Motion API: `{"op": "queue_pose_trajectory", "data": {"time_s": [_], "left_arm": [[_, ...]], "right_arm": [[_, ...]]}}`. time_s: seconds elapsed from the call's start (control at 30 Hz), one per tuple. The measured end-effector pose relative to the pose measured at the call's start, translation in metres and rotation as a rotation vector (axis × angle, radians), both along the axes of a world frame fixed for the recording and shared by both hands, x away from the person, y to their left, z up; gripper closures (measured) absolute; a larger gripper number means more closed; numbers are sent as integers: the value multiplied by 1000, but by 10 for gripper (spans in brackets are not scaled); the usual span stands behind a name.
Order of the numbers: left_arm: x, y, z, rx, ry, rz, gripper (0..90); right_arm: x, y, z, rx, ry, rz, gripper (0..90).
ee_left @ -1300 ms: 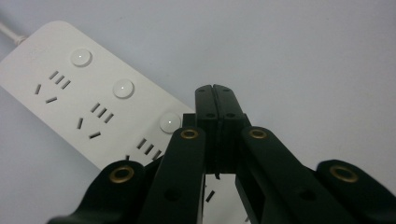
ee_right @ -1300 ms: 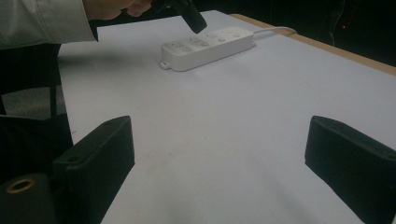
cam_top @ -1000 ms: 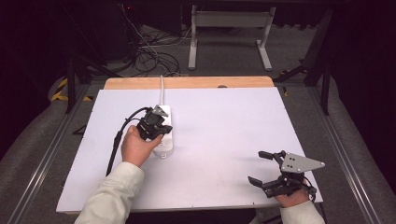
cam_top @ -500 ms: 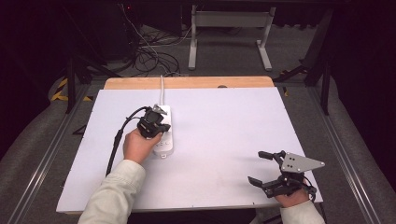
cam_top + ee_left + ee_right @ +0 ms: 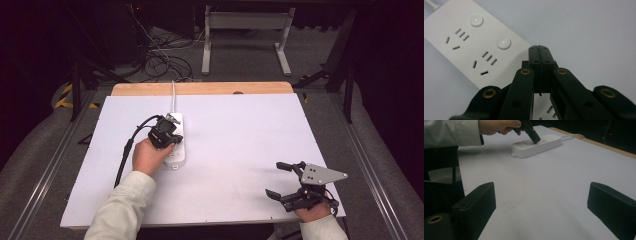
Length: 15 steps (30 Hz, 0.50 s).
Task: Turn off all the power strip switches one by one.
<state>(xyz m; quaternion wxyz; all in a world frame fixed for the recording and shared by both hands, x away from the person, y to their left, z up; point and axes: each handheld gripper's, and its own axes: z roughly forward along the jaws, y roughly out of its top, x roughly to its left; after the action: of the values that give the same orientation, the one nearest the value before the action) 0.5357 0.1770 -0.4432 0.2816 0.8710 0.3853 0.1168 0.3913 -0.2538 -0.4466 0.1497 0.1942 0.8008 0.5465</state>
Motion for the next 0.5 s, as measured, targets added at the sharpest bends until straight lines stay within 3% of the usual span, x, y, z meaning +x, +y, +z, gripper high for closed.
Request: {"op": "queue_pose_trajectory", "data": {"time_s": [0.33, 0.4, 0.47, 0.5], "left_arm": [[-1, 1, -2, -16, -8, 10, 900], [-2, 1, -3, -11, -22, 5, 900], [-4, 2, -4, 11, -54, 34, 900], [-4, 3, -5, -5, -48, 34, 900]], "right_arm": [[-1, 0, 0, 2, 2, 5, 87], [-1, 0, 0, 0, 1, 4, 87], [-1, 0, 0, 0, 0, 5, 87], [-1, 0, 0, 0, -1, 5, 88]]}}
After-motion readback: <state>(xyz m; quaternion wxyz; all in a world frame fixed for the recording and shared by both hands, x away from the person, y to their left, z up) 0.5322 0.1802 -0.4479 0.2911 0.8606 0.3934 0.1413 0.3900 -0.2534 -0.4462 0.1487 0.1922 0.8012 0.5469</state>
